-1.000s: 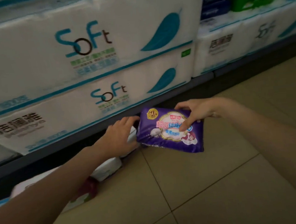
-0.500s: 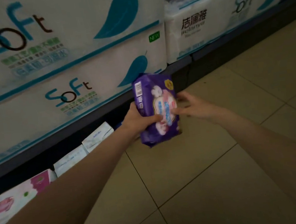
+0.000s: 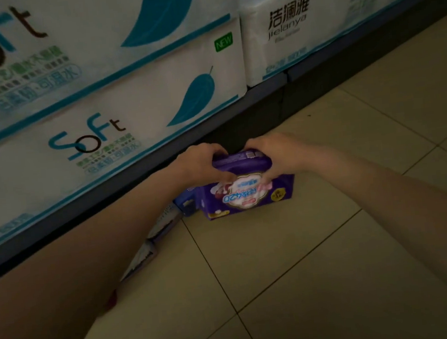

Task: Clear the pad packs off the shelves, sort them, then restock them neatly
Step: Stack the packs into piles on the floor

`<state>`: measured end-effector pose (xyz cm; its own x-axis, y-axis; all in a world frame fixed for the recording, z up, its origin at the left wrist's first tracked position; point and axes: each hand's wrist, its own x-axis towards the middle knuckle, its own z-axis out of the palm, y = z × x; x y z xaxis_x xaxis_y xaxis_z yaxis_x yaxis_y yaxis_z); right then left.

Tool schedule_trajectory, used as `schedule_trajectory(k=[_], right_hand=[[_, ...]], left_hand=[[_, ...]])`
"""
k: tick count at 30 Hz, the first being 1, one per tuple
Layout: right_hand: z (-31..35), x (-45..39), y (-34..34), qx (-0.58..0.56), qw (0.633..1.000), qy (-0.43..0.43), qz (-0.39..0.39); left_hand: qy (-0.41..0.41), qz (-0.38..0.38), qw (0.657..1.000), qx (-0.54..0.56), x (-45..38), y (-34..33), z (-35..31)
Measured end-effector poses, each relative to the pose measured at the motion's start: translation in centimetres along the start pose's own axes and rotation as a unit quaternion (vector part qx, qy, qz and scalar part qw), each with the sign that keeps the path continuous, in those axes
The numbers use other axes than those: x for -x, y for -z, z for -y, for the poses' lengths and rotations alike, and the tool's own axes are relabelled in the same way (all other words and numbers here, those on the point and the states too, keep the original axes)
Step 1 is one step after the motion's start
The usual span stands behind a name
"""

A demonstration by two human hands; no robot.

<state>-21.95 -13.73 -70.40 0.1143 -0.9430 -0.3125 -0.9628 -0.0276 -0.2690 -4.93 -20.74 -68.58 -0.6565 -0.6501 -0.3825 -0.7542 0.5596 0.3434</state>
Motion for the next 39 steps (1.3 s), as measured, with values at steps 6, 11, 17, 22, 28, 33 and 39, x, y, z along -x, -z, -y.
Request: schedule_trajectory(k=[6,11,17,22,28,33,39], right_hand=[[-3.4,-1.2,0.9,0.071,0.994,-0.086,0.016],[-4.0,-2.7,0.8,0.067,0.993,-0.097,0.026],[-5.6,-4.5,1.4,0.120,0.987,-0.093,-0.050],[-4.9,-5.6,-1.9,0.175,0.970,-0.090,-0.140],[-1.9,-4.5,-1.0,0.062,0.990,-0.078,-0.098],[4.2,-1.4,5.1,0.000,0.950,0.066,-0.306],[13.6,1.5,15.6,0.061,0.813,0.211,-0.539]], left_hand=[[0.023,-0.037,0.993,-0.111,0.1,-2.1,2.4],[0.036,0.091,0.974,-0.204,0.2,-5.1,4.3],[0.021,0.084,0.964,-0.251,-0.8,-5.1,5.8],[-0.004,0.053,0.966,-0.252,-0.4,-4.6,5.8],[-0.134,-0.181,0.949,-0.220,3.4,-1.2,7.1],[-0.195,-0.308,0.898,-0.247,8.1,4.0,7.4],[-0.232,-0.462,0.817,-0.255,15.2,14.6,6.1]])
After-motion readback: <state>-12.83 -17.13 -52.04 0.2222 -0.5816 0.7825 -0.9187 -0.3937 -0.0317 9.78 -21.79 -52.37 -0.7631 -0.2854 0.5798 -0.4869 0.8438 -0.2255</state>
